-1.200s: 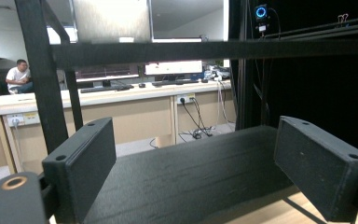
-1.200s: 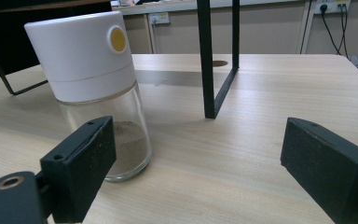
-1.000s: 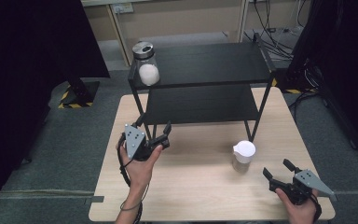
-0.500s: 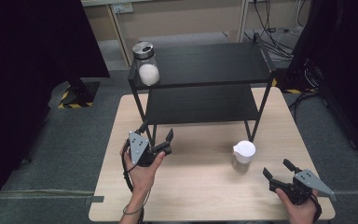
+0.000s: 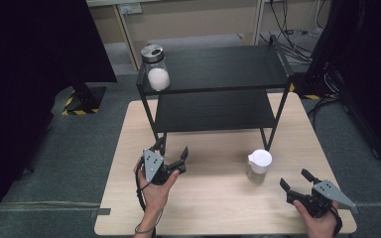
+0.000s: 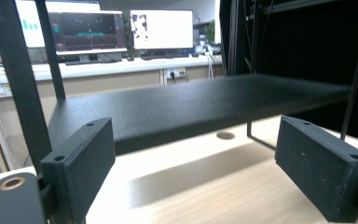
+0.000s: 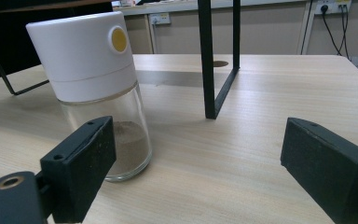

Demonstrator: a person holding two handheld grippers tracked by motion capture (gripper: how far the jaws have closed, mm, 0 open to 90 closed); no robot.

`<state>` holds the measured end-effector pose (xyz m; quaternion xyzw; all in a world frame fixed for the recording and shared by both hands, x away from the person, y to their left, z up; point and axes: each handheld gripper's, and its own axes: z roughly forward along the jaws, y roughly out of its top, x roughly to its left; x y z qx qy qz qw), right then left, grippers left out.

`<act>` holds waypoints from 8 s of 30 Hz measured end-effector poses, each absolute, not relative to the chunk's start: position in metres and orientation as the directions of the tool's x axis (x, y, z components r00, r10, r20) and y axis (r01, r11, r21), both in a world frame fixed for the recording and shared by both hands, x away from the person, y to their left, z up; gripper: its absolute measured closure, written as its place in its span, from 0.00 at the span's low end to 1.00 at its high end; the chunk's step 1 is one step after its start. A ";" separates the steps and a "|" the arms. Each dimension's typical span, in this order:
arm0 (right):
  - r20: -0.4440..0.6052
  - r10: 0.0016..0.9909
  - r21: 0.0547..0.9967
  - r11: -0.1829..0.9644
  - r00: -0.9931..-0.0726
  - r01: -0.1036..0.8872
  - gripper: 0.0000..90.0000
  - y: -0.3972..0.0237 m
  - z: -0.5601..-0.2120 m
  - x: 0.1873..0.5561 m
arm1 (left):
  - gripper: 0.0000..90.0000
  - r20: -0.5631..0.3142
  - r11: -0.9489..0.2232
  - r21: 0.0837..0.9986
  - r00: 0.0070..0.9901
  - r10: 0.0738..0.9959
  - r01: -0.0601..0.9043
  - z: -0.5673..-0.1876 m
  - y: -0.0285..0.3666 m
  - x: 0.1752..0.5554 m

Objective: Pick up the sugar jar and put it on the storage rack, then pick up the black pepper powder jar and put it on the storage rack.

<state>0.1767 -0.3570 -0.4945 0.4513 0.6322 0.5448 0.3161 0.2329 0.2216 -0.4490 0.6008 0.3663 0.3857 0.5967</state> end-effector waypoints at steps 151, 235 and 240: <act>0.002 0.832 0.974 0.123 -0.554 0.189 0.34 -0.302 -0.481 0.232 | 0.13 -0.081 0.003 0.986 0.453 0.888 0.169 -0.511 0.234 0.247; -0.054 0.861 0.998 0.041 -0.506 -0.037 0.34 -0.285 -0.367 0.238 | 0.13 -0.067 -0.011 0.986 0.453 0.889 0.167 -0.510 0.232 0.247; -0.061 0.862 0.998 0.045 -0.503 -0.044 0.34 -0.280 -0.356 0.240 | 0.13 -0.069 -0.009 0.986 0.453 0.889 0.168 -0.510 0.232 0.247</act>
